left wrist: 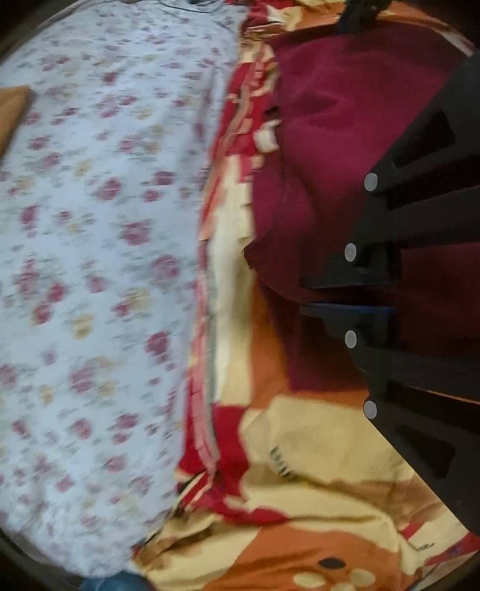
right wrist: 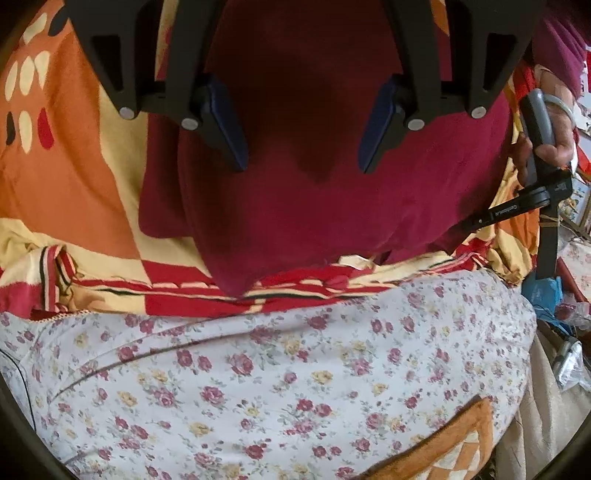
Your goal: Fold small clothes
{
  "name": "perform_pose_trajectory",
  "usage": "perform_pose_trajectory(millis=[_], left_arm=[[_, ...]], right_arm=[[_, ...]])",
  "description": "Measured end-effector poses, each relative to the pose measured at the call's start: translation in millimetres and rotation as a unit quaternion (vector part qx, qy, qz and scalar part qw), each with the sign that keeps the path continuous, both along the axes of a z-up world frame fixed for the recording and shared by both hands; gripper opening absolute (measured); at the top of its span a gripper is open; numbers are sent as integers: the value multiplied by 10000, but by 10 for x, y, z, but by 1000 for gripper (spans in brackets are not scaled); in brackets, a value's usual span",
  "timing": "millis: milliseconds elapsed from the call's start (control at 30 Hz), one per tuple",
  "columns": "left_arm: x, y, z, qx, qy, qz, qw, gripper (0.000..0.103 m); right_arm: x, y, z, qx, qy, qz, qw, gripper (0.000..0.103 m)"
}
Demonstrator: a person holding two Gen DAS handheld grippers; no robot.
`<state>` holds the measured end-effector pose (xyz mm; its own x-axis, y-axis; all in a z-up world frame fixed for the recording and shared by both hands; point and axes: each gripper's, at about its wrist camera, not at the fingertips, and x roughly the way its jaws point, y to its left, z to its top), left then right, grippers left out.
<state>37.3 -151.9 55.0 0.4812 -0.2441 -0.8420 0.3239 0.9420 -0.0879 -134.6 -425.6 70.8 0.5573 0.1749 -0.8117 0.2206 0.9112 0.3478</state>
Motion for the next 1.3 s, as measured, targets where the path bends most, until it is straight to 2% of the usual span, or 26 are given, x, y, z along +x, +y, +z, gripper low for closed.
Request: perform_pose_trajectory(millis=[33,100,200,300,433,667,767,867,967,1100,1300], left_arm=[[35,58,48,-104,-57,138,9998,0],[128,141,22,-264,146,208,9993,0],[180,152,-155,-242,405,303,9984,0],[183,105,-196,-181,403,291,9986,0],[181,121,-171,-216,413,277,9985,0],[15,107,-72,32,176,319,9993,10],[-75,111,-12,90,46,302,9995,11],[-216,116,67,152,-104,282,9994,11],[-396,140,161,164,-260,209,9993,12],[-592,143,281,234,-459,104,9986,14],[-783,169,352,107,-390,106,9991,17]], right_arm=[[12,8,21,6,-49,23,10000,66],[58,37,54,-62,-113,76,9999,66],[186,21,-42,-107,-18,49,9999,66],[305,-68,-247,-102,206,-83,9997,66],[241,-102,-169,-53,178,-136,9997,66],[-304,60,153,-312,27,163,9994,66],[-525,160,89,-352,115,354,9987,66],[-537,244,-140,-705,407,522,9953,66],[-555,321,-70,-954,402,532,9932,66],[-670,358,112,-861,276,531,9945,66],[-872,351,150,-938,304,416,9943,66]])
